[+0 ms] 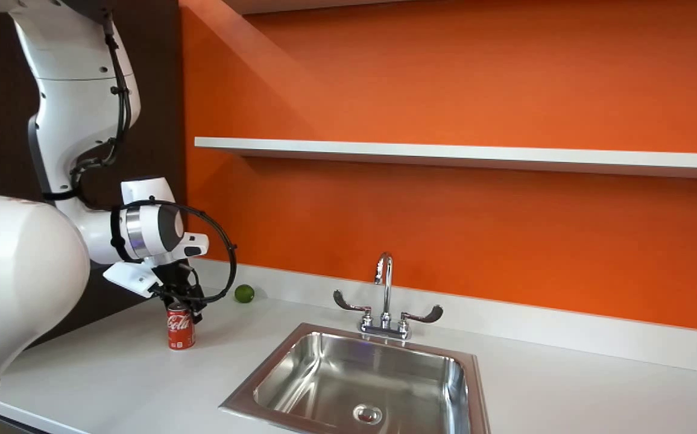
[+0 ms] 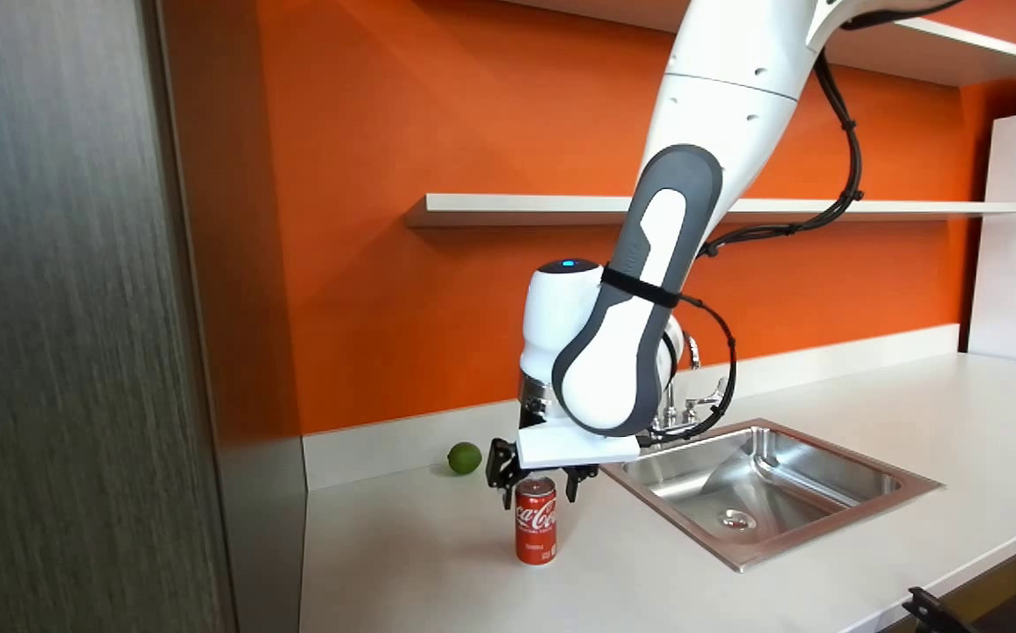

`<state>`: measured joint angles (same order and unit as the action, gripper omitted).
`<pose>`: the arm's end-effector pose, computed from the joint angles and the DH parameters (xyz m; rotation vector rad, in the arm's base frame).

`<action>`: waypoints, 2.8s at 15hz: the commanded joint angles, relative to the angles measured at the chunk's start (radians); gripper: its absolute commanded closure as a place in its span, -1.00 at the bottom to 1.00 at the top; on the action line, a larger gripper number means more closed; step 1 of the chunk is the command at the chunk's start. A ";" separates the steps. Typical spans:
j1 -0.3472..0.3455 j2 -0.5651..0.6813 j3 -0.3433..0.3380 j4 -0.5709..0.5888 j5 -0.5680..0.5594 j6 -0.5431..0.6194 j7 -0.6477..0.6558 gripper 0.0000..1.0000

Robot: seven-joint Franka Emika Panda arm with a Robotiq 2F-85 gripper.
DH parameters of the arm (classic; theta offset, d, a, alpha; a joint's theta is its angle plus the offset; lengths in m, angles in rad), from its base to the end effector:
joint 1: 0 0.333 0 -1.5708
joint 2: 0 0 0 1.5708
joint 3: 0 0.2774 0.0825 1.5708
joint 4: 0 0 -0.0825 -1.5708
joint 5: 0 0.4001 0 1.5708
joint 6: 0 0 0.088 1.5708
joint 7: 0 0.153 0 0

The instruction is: Put the red can on the bottom shelf.

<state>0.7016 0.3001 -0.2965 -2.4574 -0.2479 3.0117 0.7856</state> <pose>0.4688 0.2053 0.1126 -3.0826 0.1769 -0.4576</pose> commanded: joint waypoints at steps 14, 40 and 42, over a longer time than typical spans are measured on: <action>0.012 -0.105 -0.005 -0.026 -0.003 -0.076 0.001 0.23; -0.509 -0.915 0.544 0.014 0.116 -0.689 -0.103 0.23; -0.533 -0.934 0.560 0.055 0.108 -0.705 -0.106 0.23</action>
<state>0.2310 -0.5864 0.2171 -2.4635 -0.1477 2.3647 0.7192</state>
